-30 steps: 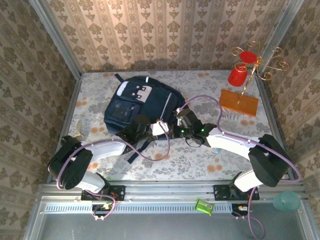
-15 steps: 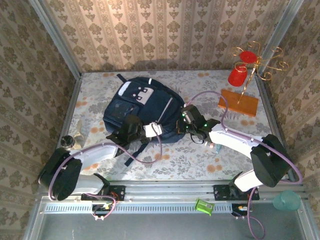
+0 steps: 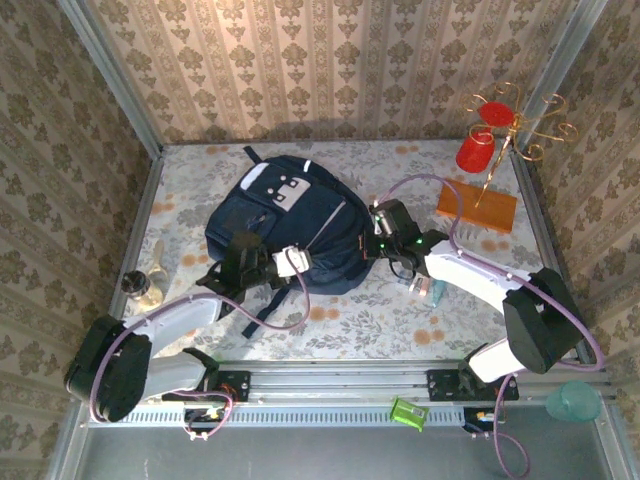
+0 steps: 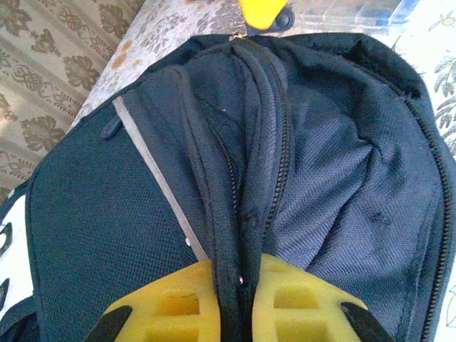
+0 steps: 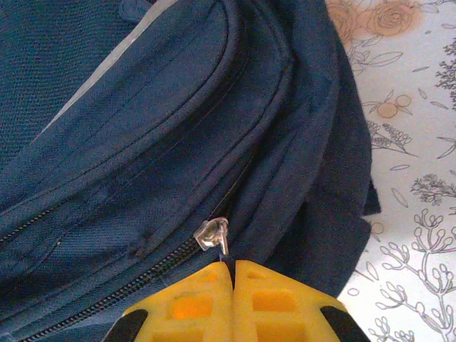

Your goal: Pack the student bag

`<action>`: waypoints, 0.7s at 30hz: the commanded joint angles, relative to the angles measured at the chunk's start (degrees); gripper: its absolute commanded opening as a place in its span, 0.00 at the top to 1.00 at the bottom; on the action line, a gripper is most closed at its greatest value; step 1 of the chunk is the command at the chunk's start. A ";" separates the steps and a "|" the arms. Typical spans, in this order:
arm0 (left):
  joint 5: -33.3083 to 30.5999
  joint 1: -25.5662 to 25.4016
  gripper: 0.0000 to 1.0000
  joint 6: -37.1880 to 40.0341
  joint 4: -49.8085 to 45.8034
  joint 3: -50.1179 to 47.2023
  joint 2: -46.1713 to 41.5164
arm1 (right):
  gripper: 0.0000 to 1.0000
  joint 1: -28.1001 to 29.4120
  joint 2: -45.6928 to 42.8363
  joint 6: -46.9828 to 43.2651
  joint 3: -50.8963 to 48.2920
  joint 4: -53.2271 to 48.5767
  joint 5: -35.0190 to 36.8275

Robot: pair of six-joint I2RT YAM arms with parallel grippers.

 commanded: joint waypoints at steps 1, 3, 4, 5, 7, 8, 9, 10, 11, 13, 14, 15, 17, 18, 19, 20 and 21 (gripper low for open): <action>-3.93 2.49 0.80 -0.55 -3.45 0.32 -1.46 | 1.00 -2.82 -2.60 -1.33 -1.96 -2.16 3.38; -0.26 2.01 0.55 -1.42 -4.81 0.64 -3.00 | 1.00 -2.41 -3.91 -1.63 -3.70 1.20 -1.12; 1.24 1.53 0.47 -2.54 -4.90 0.64 -3.98 | 1.00 -2.08 -4.09 -1.79 -4.19 2.15 -2.64; 2.59 0.85 0.34 -4.57 -4.61 0.69 -5.38 | 1.00 -1.71 -4.09 -1.86 -4.58 2.96 -4.09; 4.20 -0.61 0.21 -8.10 -3.82 1.02 -7.22 | 1.00 -1.32 -6.61 -1.72 -5.26 3.70 -5.69; 4.49 -1.39 0.18 -9.41 -3.73 1.44 -7.65 | 1.00 -1.23 -6.94 -1.82 -5.35 3.63 -6.00; 4.24 -2.12 0.17 -10.32 -3.62 2.05 -7.53 | 1.00 -1.14 -7.13 -2.61 -5.44 3.58 -6.03; 3.70 -3.17 0.17 -10.66 -4.17 2.81 -7.05 | 1.00 -1.06 -7.22 -3.84 -5.75 3.66 -6.03; 3.09 -3.85 0.16 -10.39 -4.91 3.58 -6.45 | 1.00 -1.04 -7.28 -5.12 -6.03 3.95 -6.54; 0.38 -5.79 0.15 -10.07 -6.52 5.65 -4.28 | 0.96 -1.01 -7.22 -6.79 -6.15 4.10 -7.72; -0.75 -6.67 0.15 -10.15 -7.30 6.88 -3.07 | 0.89 -1.04 -7.12 -7.11 -6.11 4.14 -8.02; -2.09 -7.61 0.14 -10.29 -7.49 8.09 -1.35 | 0.82 -1.06 -6.85 -7.41 -5.84 4.05 -7.94; -5.13 -9.82 0.14 -10.51 -8.64 11.24 2.66 | 0.75 -1.06 -5.73 -7.89 -4.68 2.84 -7.37; -6.73 -10.83 0.14 -10.34 -9.55 13.11 4.98 | 0.71 -1.03 -4.91 -8.06 -3.64 1.73 -7.35; -8.40 -11.68 0.14 -10.12 -10.58 14.88 7.23 | 0.70 -1.06 -2.97 -7.97 -2.47 0.52 -7.37; -9.51 -12.08 0.14 -9.76 -11.61 16.24 9.09 | 0.69 -1.06 -2.04 -7.80 -1.62 -0.05 -7.65; -10.75 -12.27 0.14 -9.41 -12.49 17.47 10.98 | 0.67 -1.06 -1.14 -7.52 -1.20 -0.03 -8.10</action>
